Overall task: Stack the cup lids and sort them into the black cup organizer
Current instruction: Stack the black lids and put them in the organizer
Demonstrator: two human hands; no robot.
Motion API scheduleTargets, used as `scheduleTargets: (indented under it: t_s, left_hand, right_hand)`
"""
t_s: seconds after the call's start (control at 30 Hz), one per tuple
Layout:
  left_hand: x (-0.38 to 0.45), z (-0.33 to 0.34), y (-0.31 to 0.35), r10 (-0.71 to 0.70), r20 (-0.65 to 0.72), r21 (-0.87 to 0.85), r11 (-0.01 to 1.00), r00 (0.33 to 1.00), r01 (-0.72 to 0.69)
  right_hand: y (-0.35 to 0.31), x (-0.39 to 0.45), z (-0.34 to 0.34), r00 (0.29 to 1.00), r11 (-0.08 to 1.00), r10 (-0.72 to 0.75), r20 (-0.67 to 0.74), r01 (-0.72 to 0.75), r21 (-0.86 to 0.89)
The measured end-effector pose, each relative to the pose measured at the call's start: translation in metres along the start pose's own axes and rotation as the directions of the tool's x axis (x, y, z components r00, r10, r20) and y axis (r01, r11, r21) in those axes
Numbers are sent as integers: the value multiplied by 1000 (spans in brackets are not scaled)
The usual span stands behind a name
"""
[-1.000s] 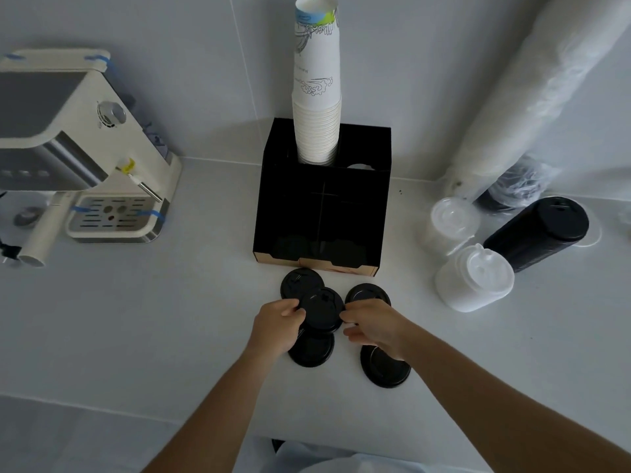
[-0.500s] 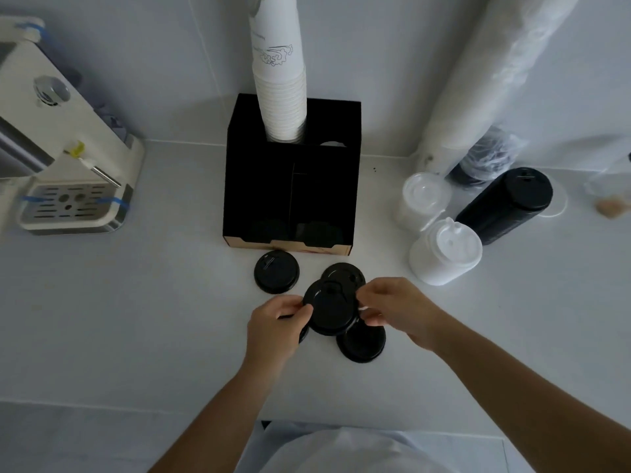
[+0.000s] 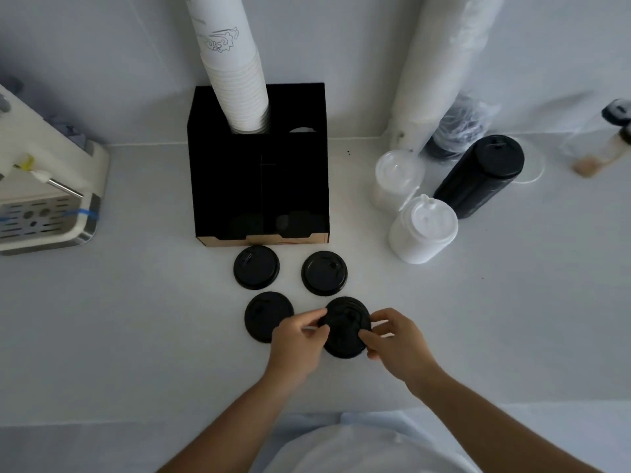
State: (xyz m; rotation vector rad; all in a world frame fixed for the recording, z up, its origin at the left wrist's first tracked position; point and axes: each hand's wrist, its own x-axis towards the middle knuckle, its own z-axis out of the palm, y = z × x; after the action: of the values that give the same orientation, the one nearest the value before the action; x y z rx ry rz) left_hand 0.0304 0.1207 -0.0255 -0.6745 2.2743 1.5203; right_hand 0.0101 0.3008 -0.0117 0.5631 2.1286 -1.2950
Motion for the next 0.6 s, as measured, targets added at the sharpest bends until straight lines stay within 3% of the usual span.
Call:
scheduleTargets:
  t_s: [0.33,0.6]
  left_hand:
    - [12,17,5,97,23,173,980,995,-100]
    - [22,15,7,55,47,248,966,997,-65]
  right_hand:
    - [2,15,1,997,1000,24,-75,-24,-5]
    - [1,25,3,997,998,-13,-81,9,-57]
